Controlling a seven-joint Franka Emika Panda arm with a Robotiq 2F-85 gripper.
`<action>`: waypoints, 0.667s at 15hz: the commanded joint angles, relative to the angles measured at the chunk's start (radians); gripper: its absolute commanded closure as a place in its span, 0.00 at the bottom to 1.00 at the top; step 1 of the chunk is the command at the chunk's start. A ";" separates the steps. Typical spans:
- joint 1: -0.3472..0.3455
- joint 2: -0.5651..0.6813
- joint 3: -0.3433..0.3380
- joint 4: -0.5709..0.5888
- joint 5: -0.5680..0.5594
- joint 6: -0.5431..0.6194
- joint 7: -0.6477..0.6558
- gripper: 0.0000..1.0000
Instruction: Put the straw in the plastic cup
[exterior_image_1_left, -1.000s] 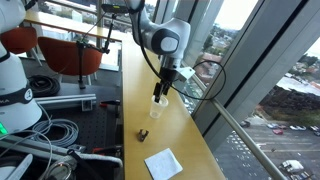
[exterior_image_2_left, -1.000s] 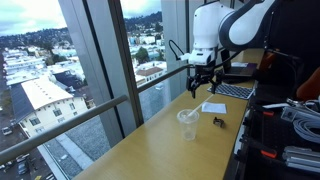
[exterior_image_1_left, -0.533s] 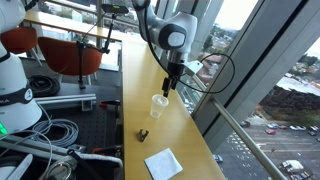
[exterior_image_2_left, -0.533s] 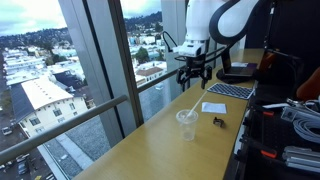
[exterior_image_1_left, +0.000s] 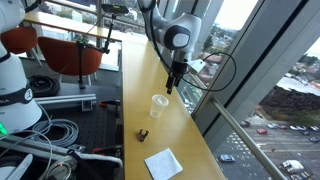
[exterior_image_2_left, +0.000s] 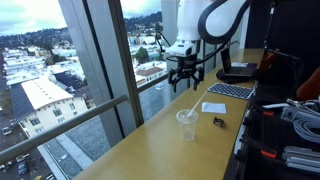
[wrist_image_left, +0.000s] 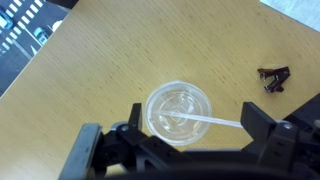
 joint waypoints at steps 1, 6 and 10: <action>0.027 0.011 -0.043 0.031 -0.087 -0.066 0.044 0.00; 0.031 0.007 -0.077 0.018 -0.213 -0.159 0.096 0.00; 0.016 0.019 -0.054 0.013 -0.180 -0.164 0.037 0.00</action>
